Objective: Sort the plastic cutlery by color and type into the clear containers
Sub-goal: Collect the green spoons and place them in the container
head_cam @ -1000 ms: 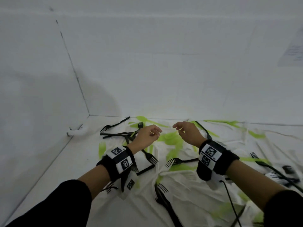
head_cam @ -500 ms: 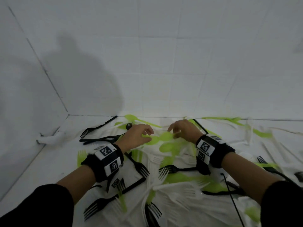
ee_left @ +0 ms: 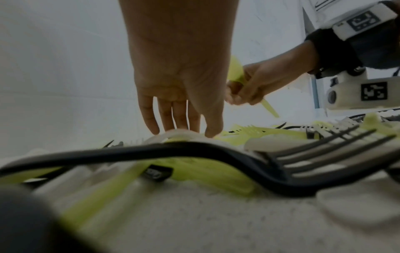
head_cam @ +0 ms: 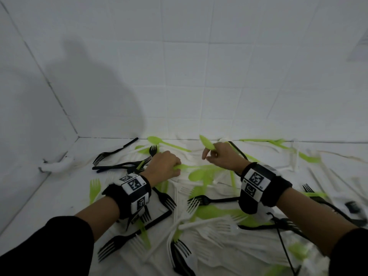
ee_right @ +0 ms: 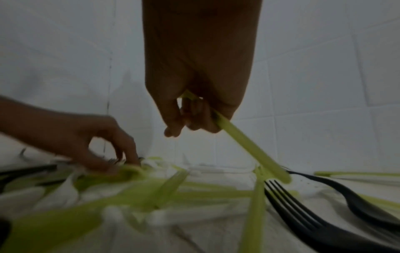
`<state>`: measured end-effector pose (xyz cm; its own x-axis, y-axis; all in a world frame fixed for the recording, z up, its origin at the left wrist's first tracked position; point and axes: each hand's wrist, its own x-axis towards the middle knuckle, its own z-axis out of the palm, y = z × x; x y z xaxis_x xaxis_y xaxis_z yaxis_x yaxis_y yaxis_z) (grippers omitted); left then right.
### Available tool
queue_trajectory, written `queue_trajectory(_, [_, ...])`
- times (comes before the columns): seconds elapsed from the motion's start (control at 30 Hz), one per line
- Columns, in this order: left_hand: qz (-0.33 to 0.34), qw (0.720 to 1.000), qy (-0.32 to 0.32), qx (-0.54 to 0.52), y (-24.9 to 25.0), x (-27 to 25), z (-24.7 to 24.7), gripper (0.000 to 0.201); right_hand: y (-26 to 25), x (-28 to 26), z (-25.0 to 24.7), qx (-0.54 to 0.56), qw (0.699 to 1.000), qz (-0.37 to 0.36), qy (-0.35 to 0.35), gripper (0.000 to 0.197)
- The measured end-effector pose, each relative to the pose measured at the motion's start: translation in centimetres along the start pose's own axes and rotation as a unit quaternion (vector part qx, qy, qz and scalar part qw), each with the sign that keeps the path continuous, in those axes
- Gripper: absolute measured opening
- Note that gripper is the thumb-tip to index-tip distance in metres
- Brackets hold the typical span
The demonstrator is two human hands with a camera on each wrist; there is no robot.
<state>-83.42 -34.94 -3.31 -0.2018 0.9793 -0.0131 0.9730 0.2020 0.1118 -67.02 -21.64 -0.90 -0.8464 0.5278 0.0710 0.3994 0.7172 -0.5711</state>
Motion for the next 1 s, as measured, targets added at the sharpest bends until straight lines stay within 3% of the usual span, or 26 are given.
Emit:
queue_trajectory(0.1, [-0.043, 0.986, 0.102, -0.127, -0.9, -0.6, -0.3, 0.019, 0.4, -0.5, 1.1, -0.058, 0.993, -0.010, -0.100, 0.016])
queue_trajectory(0.17, [-0.091, 0.949, 0.172, -0.248, -1.5, -0.8, -0.8, 0.008, 0.4, -0.5, 1.8, -0.076, 0.991, -0.004, -0.114, 0.023])
queue_trajectory(0.27, [-0.157, 0.876, 0.249, -0.381, -2.4, -0.5, -2.0, 0.017, 0.2, -0.3, 2.4, -0.152, 0.983, 0.002, -0.100, 0.041])
queue_trajectory(0.37, [-0.207, 0.799, 0.272, -0.494, -3.2, -0.1, -3.5, 0.024, 0.1, 0.0, 2.8, -0.200, 0.970, 0.025, -0.135, 0.049])
queue_trajectory(0.5, [-0.187, 0.663, 0.250, -0.681, -2.7, -0.3, -5.3, 0.023, 0.4, 0.2, 3.0, -0.195, 0.973, 0.031, -0.116, 0.045])
queue_trajectory(0.53, [-0.168, 0.641, 0.252, -0.705, -2.4, -0.4, -5.6, 0.024, 0.5, 0.2, 2.9, -0.178, 0.976, 0.031, -0.118, 0.044])
queue_trajectory(0.6, [-0.134, 0.640, 0.263, -0.709, -1.9, -0.7, -6.0, 0.024, 0.9, 0.0, 2.6, -0.122, 0.988, 0.024, -0.096, 0.040])
queue_trajectory(0.73, [-0.143, 0.681, 0.282, -0.660, -2.1, -0.7, -5.5, 0.017, 0.6, -1.2, 0.8, 0.062, 0.997, -0.030, 0.029, 0.032])
queue_trajectory(0.9, [-0.169, 0.753, 0.322, -0.549, -1.3, 0.1, -5.2, 0.020, -2.1, -3.7, -2.5, 0.207, 0.953, -0.054, 0.213, 0.010])
queue_trajectory(1.0, [-0.114, 0.814, 0.301, -0.484, 0.5, 0.1, -5.3, 0.019, -2.9, -4.7, -4.0, 0.220, 0.945, -0.023, 0.240, 0.011])
